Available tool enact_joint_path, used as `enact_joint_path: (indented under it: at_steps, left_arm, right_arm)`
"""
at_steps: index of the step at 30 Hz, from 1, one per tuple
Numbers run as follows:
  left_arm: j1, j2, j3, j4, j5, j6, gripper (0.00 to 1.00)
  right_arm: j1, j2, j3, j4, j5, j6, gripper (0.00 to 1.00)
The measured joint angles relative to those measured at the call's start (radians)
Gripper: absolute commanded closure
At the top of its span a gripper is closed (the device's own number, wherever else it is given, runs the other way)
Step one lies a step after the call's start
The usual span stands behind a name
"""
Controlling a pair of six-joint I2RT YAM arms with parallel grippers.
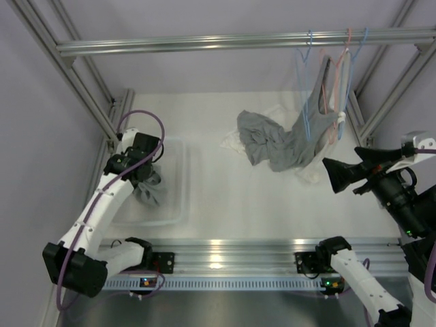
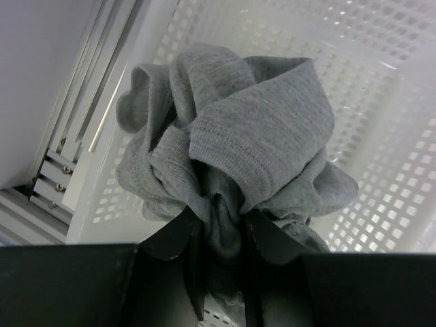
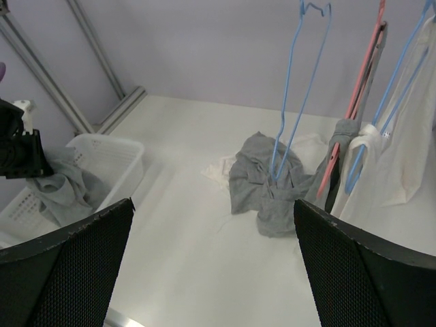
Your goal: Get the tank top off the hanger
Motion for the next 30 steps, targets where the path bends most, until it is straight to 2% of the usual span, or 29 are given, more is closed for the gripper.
enact_joint_path:
  at_steps: [1,4,5,7,9,15,20,23,24,26,30]
  left_arm:
    - [0.017,0.002,-0.015,0.007,0.006,0.003,0.68]
    - [0.05,0.013,-0.04,0.03,0.038,0.024,0.43]
    - [0.053,0.017,-0.046,0.042,0.051,0.029,0.29]
    - [0.053,0.021,-0.051,0.057,0.08,0.036,0.21]
    - [0.052,0.019,-0.051,0.074,0.103,0.047,0.02]
    - [0.053,-0.028,-0.049,0.091,0.172,0.076,0.01]
    - [0.053,-0.201,-0.044,0.121,0.322,0.108,0.01]
    - [0.052,-0.351,-0.077,0.168,0.417,0.134,0.01]
    - [0.052,-0.403,-0.093,0.176,0.438,0.142,0.01]
    - [0.052,-0.481,-0.126,0.184,0.466,0.151,0.01]
    - [0.052,-0.558,-0.166,0.201,0.5,0.158,0.01]
  right_arm:
    - [0.0,0.0,0.0,0.0,-0.001,0.0,0.01]
    - [0.0,0.005,0.0,0.0,-0.004,0.0,0.02]
    - [0.0,0.008,0.0,0.0,-0.004,0.0,0.02]
    - [0.0,0.017,0.0,0.0,-0.004,0.0,0.02]
    - [0.0,0.029,0.0,0.0,-0.004,0.0,0.02]
    - [0.0,0.082,0.01,-0.007,0.03,0.0,0.03]
    - [0.0,0.198,0.033,-0.01,0.126,-0.012,0.09]
    - [0.0,0.273,0.055,-0.013,0.195,-0.029,0.19]
    - [0.0,0.297,0.07,-0.012,0.221,-0.035,0.29]
    - [0.0,0.351,0.109,-0.014,0.274,-0.05,0.37]
    - [0.0,0.447,0.213,-0.007,0.317,-0.067,0.41]
